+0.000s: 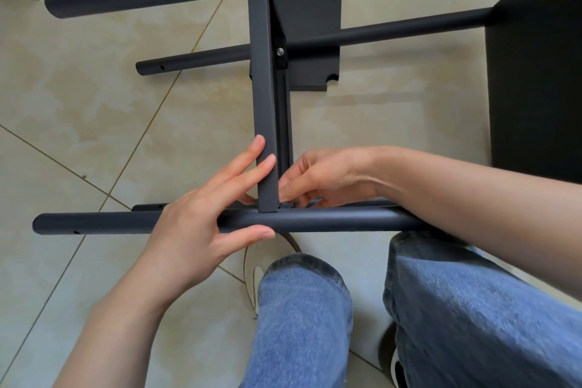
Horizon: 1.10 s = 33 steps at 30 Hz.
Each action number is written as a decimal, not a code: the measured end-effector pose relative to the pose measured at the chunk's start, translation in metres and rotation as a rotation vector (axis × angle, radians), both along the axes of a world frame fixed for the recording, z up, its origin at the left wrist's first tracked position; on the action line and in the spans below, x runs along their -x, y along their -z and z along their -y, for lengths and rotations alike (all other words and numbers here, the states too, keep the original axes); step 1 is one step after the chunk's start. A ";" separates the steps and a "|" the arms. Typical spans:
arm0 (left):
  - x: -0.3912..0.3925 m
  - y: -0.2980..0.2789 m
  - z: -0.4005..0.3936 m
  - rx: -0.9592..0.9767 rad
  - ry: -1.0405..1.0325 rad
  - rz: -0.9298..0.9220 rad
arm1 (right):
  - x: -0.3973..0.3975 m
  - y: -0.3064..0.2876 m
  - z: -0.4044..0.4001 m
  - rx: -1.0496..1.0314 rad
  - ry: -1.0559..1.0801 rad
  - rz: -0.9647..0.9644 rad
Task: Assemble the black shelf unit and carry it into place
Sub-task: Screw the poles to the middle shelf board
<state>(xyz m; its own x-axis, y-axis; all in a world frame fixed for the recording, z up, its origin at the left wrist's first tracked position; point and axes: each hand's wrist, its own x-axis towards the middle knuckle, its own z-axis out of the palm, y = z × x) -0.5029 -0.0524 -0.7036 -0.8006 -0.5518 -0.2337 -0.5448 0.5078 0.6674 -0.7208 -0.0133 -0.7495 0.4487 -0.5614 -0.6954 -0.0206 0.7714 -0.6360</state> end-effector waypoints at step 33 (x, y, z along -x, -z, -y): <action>-0.005 0.001 -0.015 0.149 -0.044 0.034 | -0.015 -0.023 -0.004 0.003 0.079 -0.364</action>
<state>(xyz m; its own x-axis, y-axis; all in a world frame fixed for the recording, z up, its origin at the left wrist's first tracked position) -0.4982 -0.0374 -0.7045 -0.7679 -0.6167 -0.1732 -0.5898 0.5753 0.5668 -0.7057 -0.0094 -0.7267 0.1275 -0.5865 -0.7999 -0.1858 0.7780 -0.6001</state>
